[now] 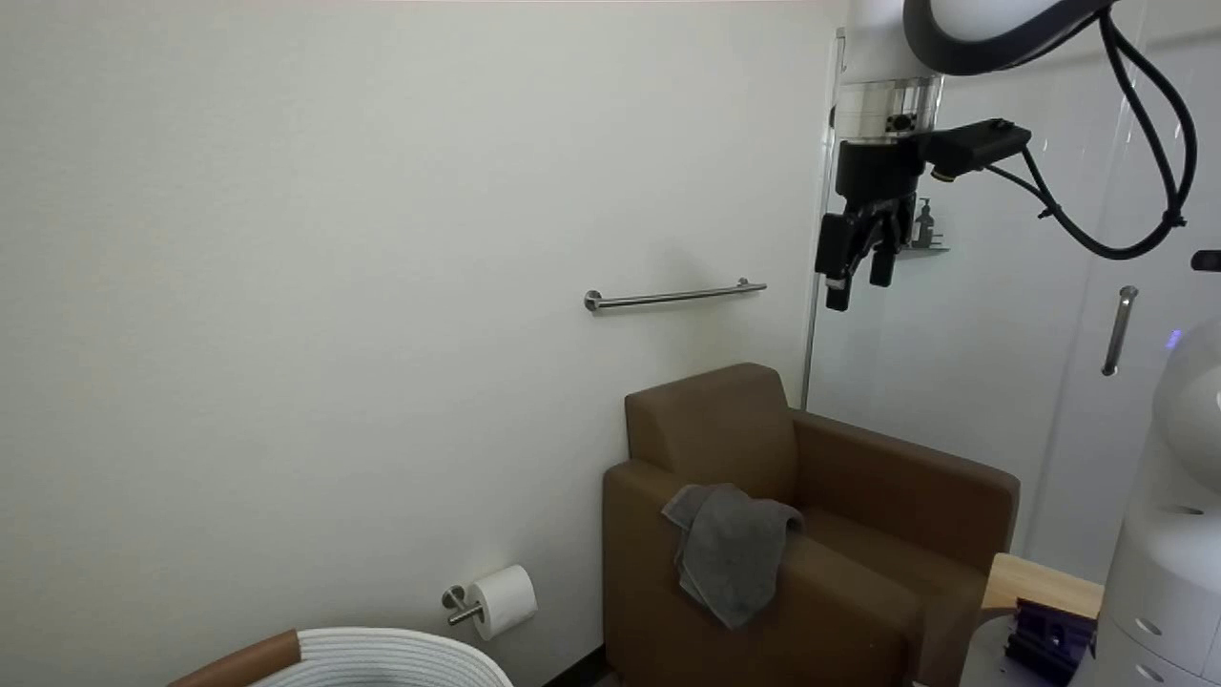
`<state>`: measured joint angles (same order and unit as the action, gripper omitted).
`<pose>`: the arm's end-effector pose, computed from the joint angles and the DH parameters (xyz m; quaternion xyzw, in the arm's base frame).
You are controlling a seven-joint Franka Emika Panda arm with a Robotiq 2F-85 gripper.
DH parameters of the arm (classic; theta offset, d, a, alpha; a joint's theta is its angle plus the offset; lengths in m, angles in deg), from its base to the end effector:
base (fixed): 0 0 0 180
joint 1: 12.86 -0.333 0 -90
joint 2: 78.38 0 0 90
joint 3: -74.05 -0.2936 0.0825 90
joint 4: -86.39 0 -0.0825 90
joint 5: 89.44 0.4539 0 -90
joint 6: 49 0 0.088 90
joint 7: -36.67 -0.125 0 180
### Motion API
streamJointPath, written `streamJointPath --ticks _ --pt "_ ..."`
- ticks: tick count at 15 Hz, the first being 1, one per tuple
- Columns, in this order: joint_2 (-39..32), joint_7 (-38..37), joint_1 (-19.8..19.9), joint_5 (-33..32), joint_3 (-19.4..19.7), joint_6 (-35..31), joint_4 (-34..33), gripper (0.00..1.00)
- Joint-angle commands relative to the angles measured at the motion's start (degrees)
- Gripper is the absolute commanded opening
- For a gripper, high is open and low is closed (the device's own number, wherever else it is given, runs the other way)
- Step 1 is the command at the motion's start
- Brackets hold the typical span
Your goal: Pick up the towel from the bag and put it on the sofa
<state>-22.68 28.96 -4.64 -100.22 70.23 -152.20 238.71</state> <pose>0.3633 -0.0493 0.4844 0.9860 -0.1012 0.0579 0.1190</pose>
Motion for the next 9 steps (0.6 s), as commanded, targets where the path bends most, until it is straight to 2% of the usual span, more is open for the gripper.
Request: streamJointPath --ticks 1,2,6,9 --pt "0.7 -2.8 -0.7 -0.5 -0.6 -0.2 0.8 1.0" --pt "1.2 -3.9 -1.0 0.1 -1.3 -0.5 1.5 1.0" --pt "2.9 -13.0 -4.2 3.1 -8.1 -7.5 6.1 1.0" --pt "0.4 -18.5 -9.5 10.5 -13.0 -14.4 8.1 1.0"
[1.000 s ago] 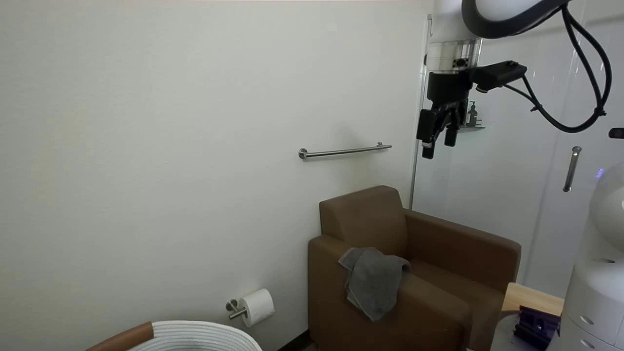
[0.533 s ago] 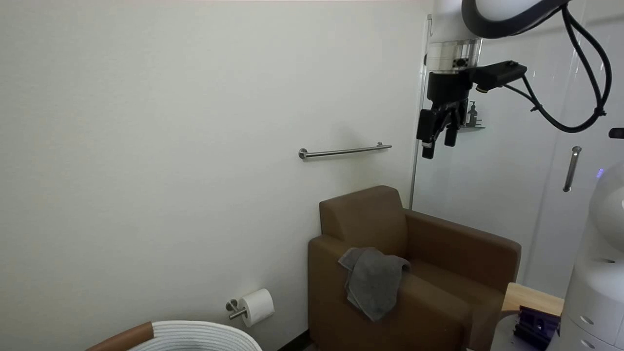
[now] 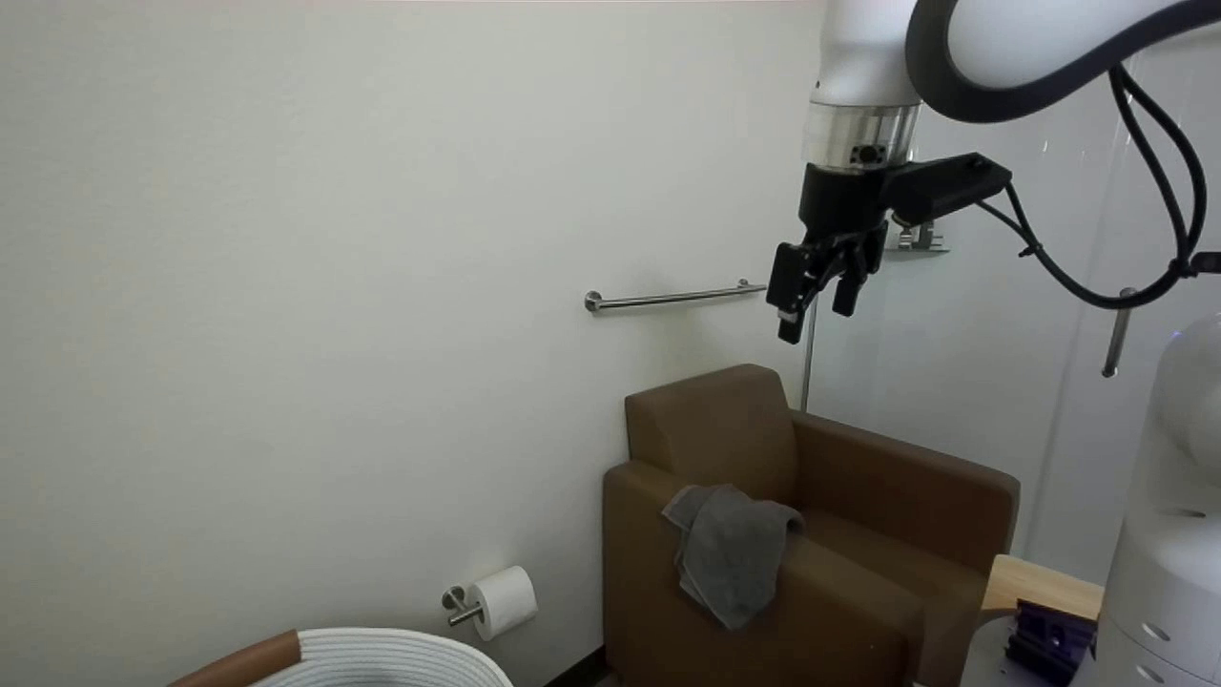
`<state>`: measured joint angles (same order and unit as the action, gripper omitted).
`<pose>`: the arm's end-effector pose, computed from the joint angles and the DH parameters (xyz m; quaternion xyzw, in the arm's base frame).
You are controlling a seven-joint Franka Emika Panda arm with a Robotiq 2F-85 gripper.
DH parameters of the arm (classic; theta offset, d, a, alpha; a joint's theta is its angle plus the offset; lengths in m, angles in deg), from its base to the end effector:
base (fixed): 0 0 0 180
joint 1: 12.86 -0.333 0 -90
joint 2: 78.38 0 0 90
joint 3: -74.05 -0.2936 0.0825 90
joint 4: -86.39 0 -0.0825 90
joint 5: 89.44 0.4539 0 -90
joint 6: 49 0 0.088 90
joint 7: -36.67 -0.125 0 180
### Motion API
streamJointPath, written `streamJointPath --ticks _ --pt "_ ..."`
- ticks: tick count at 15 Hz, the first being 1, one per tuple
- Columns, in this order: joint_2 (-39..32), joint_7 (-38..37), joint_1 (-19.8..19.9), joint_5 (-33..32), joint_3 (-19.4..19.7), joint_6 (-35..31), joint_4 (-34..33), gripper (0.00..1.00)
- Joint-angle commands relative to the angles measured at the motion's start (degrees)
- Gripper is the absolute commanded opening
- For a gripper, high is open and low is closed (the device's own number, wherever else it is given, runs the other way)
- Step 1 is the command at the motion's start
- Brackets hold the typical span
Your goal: Pick up the towel from the bag and put it on the sofa
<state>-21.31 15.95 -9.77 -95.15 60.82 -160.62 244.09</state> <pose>0.3695 0.0412 0.4485 0.9785 -0.1192 0.1166 0.1212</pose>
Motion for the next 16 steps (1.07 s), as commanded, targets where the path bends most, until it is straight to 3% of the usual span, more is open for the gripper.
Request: streamJointPath --ticks 1,4,7,8,9,16 --pt "-2.3 -6.8 -5.6 7.8 -4.9 -9.1 3.0 1.0" --pt "-7.2 -6.8 -10.1 14.6 -6.5 -20.6 2.1 1.0" --pt "-13.4 -1.3 -15.0 19.1 -4.5 -30.3 0.7 1.0" --pt "-14.5 0.5 -16.0 19.0 -3.4 -30.5 0.2 1.0" --pt "-10.5 -4.0 -14.0 16.9 -5.8 -27.8 1.4 1.0" --pt "-13.9 -2.0 -15.4 17.3 -4.0 -29.0 0.1 1.0"
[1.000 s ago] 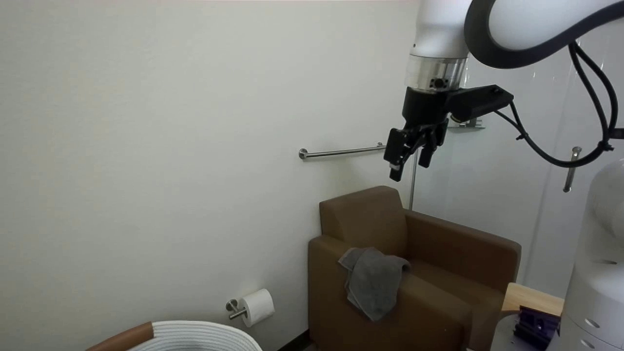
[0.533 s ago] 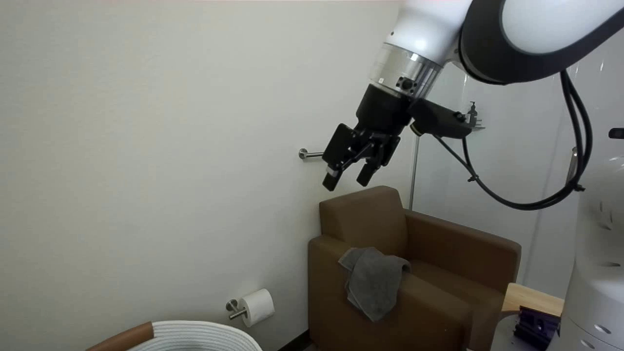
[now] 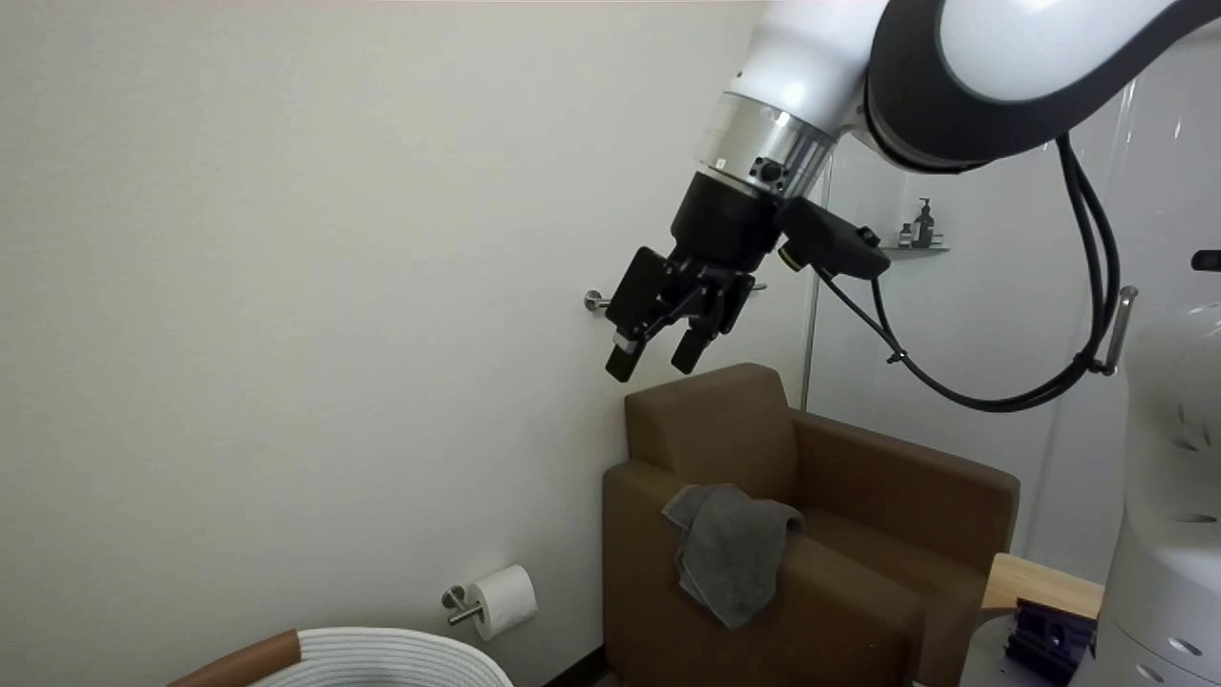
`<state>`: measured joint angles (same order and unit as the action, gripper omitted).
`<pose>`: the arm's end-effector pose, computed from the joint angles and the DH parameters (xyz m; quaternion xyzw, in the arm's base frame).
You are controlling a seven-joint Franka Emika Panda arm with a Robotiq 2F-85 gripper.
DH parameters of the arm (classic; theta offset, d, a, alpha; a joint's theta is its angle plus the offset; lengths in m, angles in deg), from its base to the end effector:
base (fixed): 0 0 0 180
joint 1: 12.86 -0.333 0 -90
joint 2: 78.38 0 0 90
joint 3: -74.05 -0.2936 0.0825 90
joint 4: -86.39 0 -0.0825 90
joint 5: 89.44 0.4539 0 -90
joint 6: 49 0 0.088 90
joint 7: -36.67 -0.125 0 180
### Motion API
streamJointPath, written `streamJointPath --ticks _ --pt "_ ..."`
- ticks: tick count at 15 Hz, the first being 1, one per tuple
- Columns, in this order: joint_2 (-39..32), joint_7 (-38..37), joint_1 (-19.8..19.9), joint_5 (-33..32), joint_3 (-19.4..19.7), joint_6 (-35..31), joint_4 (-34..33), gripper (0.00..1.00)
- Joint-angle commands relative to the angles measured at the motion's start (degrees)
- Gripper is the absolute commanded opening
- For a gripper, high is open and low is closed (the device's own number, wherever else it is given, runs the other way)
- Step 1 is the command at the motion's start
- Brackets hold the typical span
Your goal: Pick up the towel from the bag and put it on the sofa
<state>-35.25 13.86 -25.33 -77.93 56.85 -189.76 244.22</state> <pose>0.3929 0.2034 0.4035 -0.9754 0.0199 -0.2080 0.0701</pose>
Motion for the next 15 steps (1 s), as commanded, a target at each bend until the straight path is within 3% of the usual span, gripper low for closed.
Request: streamJointPath --ticks 1,7,11,15 --pt "-1.2 1.0 -0.6 0.9 0.6 -1.0 -0.1 1.0" --pt "-19.9 3.7 -5.6 0.5 -3.4 -8.9 -8.9 1.0" --pt "-34.0 0.4 -5.4 -4.5 -8.8 -4.2 -20.1 1.0" --pt "-48.8 -5.8 -6.2 -17.5 -10.6 2.8 -32.1 1.0"
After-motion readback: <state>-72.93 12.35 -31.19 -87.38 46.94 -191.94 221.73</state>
